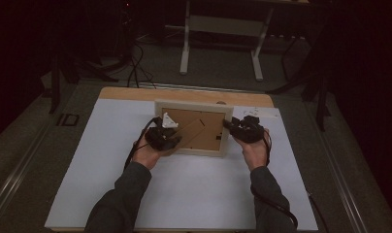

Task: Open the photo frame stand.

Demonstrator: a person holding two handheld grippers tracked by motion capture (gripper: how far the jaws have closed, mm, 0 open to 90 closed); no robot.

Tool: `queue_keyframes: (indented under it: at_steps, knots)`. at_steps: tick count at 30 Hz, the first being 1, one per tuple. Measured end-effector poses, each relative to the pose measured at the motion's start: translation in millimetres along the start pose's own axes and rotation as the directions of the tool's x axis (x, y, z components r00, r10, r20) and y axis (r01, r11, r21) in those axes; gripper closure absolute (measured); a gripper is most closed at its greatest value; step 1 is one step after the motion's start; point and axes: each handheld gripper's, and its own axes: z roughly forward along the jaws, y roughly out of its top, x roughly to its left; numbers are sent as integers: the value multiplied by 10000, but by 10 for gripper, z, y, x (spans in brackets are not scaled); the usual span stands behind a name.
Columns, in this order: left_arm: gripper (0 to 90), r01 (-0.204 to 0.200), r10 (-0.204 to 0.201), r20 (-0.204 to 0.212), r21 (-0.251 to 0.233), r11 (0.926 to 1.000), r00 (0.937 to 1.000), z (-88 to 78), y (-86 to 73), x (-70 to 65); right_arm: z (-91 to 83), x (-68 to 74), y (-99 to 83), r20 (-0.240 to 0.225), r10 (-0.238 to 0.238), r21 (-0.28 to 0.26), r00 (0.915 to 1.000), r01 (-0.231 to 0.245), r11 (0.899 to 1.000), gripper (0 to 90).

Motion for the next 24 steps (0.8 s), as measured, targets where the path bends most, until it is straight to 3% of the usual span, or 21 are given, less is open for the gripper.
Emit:
queue_keyframes:
  at_steps: [6, 17, 24]
  knots:
    - [678, -103, 103, -366, -7, 9999, 9993, 27, 38, 35, -12, 35, 8, 141, -324, -164, 9994, 326, 9993, 623]
    - [731, -95, 98, 88, -331, 9994, 9999, -108, -33, -58, -95, 107, -38, 106, -973, -283, 9952, 975, 9948, 623]
    - [757, -407, 408, 6, -411, 9983, 9992, -167, -119, -142, -200, 220, -121, 134, -1476, -392, 9890, 1480, 9882, 623]
